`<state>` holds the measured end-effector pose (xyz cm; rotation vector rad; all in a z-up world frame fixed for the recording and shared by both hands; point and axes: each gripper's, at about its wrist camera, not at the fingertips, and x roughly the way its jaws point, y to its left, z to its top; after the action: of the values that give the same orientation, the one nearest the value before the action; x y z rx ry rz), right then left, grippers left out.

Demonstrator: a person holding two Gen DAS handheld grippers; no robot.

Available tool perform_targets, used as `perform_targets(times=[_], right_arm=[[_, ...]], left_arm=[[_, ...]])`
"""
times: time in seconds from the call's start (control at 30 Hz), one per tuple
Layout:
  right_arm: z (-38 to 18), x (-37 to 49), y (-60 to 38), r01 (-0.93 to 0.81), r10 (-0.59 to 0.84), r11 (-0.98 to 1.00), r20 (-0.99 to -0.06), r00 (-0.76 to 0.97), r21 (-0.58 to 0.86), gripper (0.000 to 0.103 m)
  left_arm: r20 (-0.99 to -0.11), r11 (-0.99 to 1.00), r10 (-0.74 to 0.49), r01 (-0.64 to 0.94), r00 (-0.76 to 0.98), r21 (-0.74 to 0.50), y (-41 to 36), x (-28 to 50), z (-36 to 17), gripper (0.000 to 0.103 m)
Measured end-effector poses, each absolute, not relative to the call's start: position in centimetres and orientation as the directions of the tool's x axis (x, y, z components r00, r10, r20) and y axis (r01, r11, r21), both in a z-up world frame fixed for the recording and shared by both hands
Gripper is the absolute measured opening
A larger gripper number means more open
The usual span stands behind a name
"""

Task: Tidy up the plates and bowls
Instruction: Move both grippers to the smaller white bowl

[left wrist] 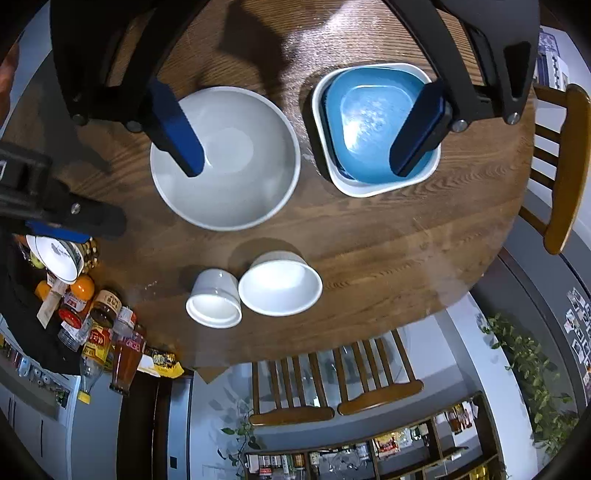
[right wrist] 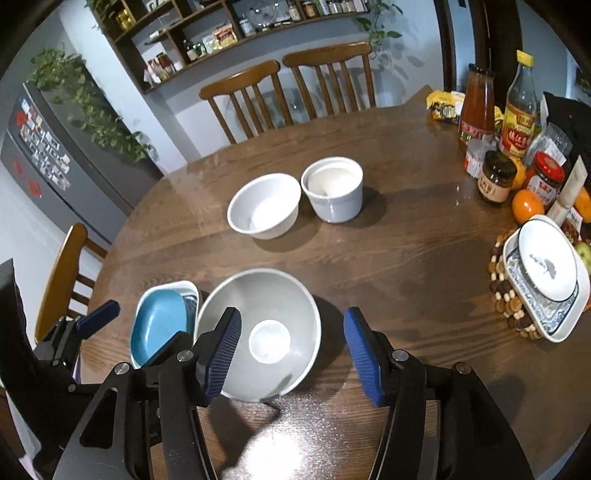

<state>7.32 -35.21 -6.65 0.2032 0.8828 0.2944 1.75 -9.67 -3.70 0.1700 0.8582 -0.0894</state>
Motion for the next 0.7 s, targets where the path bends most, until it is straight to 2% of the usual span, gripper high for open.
perform_targets(times=[0.37,0.53,0.7], right_arm=[[-0.4,7.6,-35.5,-0.191,0.326,0.944,-0.667,0.670,0.270,0.059],[2.1,8.5,-36.0,-0.185,0.322,0.944,-0.635,0.702,0.274,0.059],[3.7,10.2,-36.0,-0.185,0.319,0.944,-0.617,0.720,0.273,0.059]], left_arm=[[-0.727,0.987,-0.051,0.147,0.685,0.070,-9.4,3.6,3.1,0.101],[-0.665,0.988,-0.050,0.134,0.745,0.075,-9.4,4.6,7.5,0.101],[-0.631,0.991,-0.008,0.090,0.776,0.098,-9.2,6.6,9.6,0.101]])
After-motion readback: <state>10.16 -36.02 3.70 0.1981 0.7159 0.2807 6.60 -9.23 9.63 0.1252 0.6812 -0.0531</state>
